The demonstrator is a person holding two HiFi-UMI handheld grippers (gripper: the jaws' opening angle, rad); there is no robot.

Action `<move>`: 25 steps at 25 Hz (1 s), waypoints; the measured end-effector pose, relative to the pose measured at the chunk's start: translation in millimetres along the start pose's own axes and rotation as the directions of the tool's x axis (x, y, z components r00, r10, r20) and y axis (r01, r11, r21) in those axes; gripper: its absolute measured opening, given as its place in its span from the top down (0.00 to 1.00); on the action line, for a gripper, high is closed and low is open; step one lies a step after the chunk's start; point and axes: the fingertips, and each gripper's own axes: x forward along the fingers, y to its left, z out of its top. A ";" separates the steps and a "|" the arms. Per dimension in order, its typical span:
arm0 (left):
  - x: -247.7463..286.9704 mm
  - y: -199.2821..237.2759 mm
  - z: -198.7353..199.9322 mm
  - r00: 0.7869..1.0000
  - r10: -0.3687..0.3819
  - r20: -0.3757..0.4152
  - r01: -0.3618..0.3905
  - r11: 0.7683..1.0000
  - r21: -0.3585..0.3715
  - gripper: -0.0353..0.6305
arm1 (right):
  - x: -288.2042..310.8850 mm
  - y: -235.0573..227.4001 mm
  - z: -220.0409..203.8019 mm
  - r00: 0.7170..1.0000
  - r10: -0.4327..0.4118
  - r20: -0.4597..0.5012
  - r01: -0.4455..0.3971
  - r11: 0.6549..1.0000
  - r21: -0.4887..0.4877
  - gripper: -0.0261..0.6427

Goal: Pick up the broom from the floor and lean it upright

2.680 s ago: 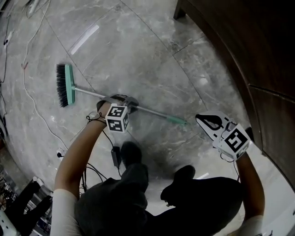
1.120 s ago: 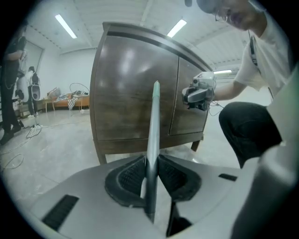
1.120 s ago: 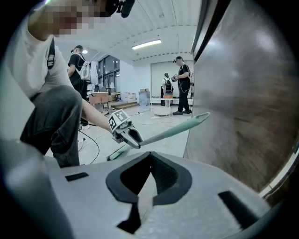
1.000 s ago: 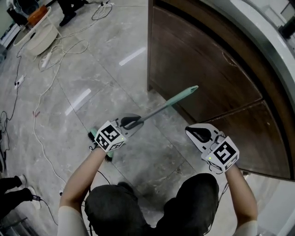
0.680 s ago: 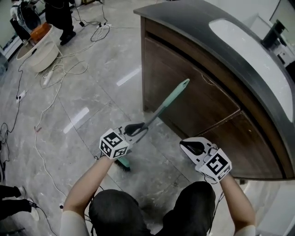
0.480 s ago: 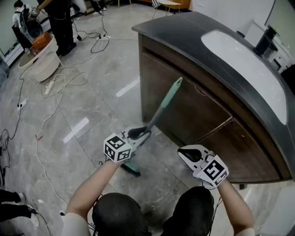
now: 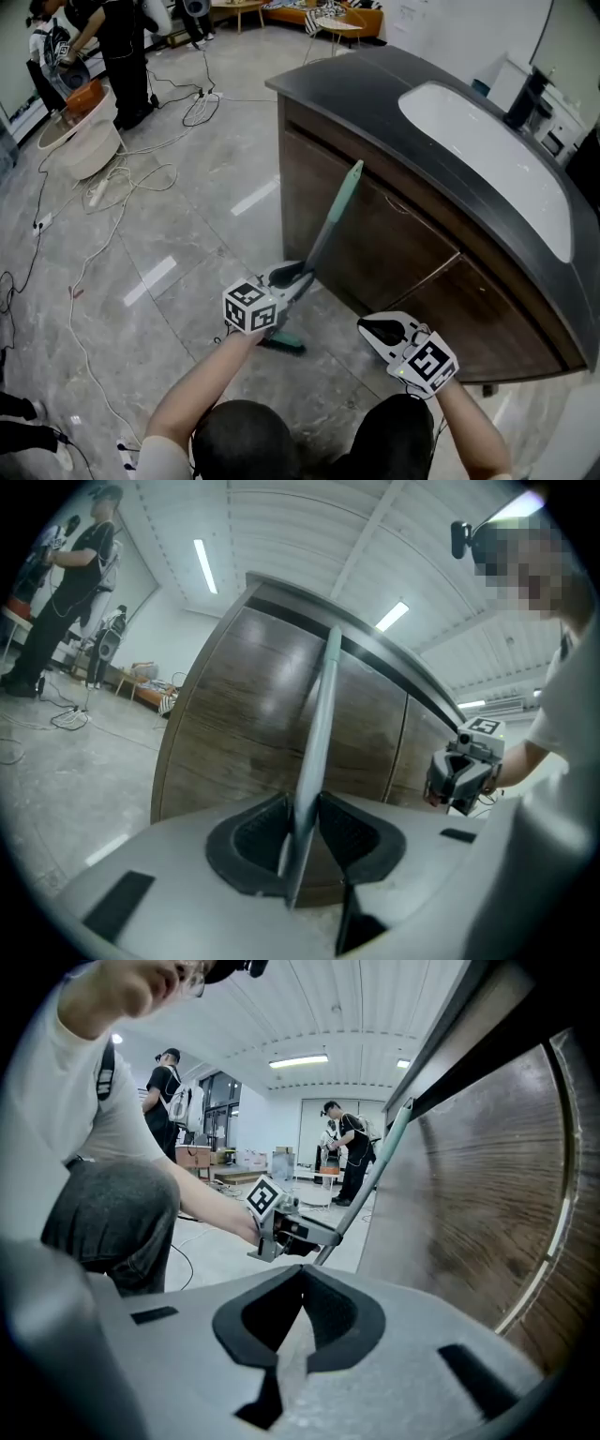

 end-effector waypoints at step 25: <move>8.9 13.9 -71.8 0.981 0.050 -0.189 -0.043 0.998 0.038 0.67 | -1.4 0.5 -21.6 1.000 -0.017 -0.016 0.017 1.000 0.023 0.96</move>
